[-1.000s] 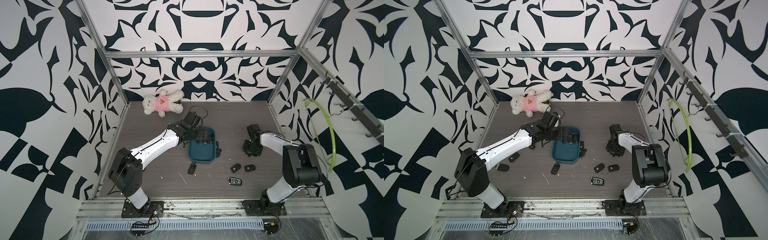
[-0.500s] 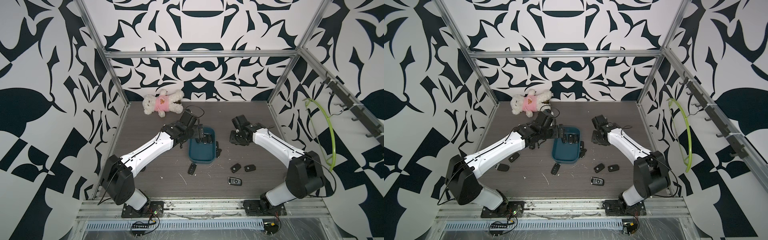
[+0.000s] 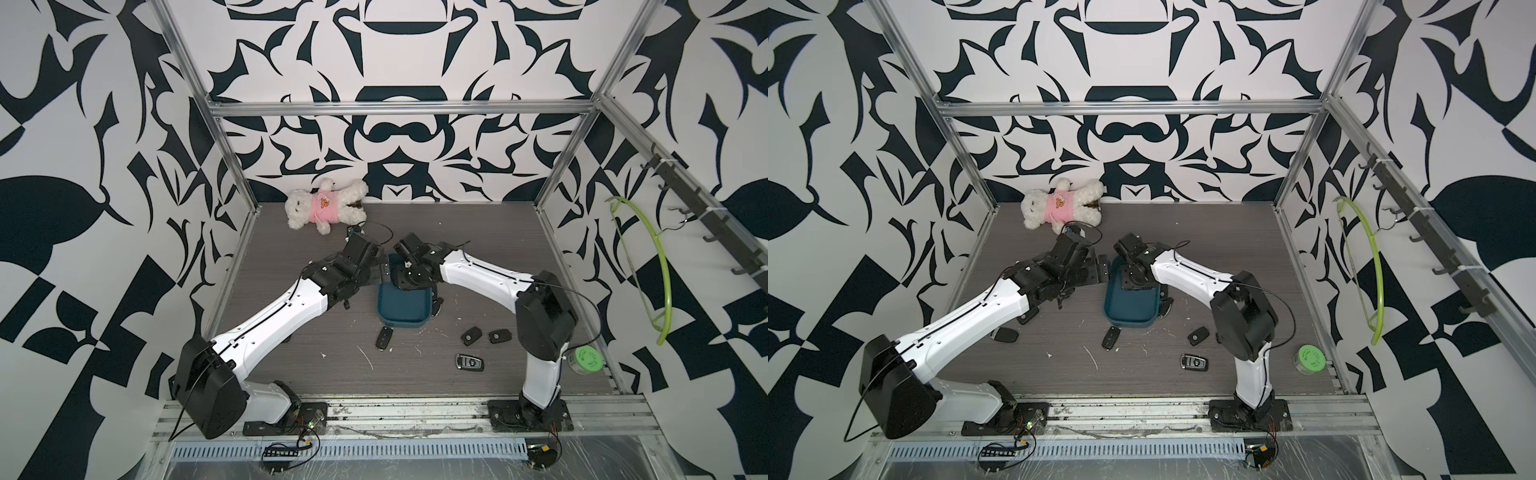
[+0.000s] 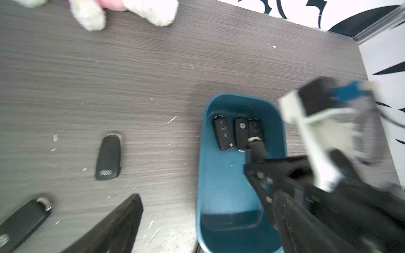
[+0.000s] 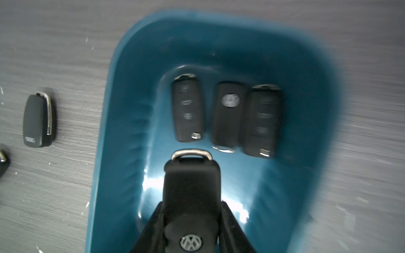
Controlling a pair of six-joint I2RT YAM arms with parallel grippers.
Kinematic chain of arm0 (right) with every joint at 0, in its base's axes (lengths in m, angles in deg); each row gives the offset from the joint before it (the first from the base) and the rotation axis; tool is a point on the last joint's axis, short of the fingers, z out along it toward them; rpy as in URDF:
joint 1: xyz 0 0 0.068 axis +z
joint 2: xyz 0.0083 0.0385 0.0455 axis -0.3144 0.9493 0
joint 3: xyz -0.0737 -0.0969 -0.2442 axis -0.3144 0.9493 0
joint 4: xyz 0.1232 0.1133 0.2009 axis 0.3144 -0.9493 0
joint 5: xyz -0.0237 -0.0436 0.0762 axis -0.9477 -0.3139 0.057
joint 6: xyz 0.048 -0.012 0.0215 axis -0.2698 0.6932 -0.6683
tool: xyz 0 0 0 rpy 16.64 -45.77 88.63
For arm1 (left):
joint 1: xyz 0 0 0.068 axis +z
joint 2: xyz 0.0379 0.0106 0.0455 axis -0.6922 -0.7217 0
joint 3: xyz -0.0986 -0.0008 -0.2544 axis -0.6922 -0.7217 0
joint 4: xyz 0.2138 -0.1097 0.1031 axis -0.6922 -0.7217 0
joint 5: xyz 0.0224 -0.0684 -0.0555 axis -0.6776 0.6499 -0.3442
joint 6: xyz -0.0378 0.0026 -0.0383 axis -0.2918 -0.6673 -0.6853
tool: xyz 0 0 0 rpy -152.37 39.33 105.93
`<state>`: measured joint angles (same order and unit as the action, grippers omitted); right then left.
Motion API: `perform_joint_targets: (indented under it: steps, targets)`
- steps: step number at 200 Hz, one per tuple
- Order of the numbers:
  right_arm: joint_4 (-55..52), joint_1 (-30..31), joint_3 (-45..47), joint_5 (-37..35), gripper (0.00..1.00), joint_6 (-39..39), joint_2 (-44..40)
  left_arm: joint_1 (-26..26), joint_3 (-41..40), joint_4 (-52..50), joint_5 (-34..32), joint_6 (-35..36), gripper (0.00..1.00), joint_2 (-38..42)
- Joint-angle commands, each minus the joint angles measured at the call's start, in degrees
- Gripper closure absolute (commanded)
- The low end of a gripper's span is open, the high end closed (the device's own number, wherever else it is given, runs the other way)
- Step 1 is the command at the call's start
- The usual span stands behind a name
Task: Place the car key into the storage box
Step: Place the car key in the storage box.
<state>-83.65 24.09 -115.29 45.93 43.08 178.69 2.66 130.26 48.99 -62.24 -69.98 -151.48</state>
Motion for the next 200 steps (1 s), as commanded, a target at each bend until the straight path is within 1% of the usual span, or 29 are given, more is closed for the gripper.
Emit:
perform_joint_targets:
  steps: [1,20,23,28,64,131,162,172,180,190,200]
  targets:
    - [2.4,-0.2,-4.5,2.9,0.7,-1.0,2.1,0.4,-1.5,-2.8,-2.2,-0.8,0.01,2.8]
    - [3.2,-0.2,-6.5,4.2,0.7,-1.0,5.0,0.4,-2.3,-3.7,-3.1,-1.1,0.01,3.5]
    - [3.3,-0.2,-6.8,4.4,0.7,-1.1,5.5,0.4,-2.5,-3.8,-3.2,-1.2,0.01,5.2]
    - [3.5,-0.3,-7.2,4.7,0.7,-1.0,6.0,0.5,-2.7,-4.0,-3.3,-1.3,0.01,5.8]
    - [4.0,-0.2,-10.3,6.4,0.7,-0.7,10.0,0.6,-3.5,-4.8,-3.9,-1.6,0.01,7.2]
    - [3.2,-0.2,-12.9,6.3,0.7,0.5,13.9,0.9,-3.2,-5.2,-4.1,-1.6,0.01,7.1]
    - [2.1,-0.2,-14.2,4.4,0.7,0.6,14.6,0.9,-3.1,-5.1,-4.1,-1.6,0.01,6.9]
    - [2.0,-0.2,-14.3,4.4,0.68,0.6,14.6,0.9,-3.1,-4.9,-4.0,-1.5,0.01,6.8]
    - [1.8,-0.3,-14.5,4.5,0.64,0.6,14.6,0.9,-3.1,-4.9,-4.0,-1.6,0.01,6.7]
    - [1.6,-0.2,-14.5,4.5,0.56,0.6,14.3,0.9,-3.1,-4.9,-4.0,-1.6,0.01,6.7]
    - [1.6,-0.2,-14.4,4.5,0.53,0.6,13.9,1.0,-3.2,-4.8,-3.9,-1.6,0.01,6.5]
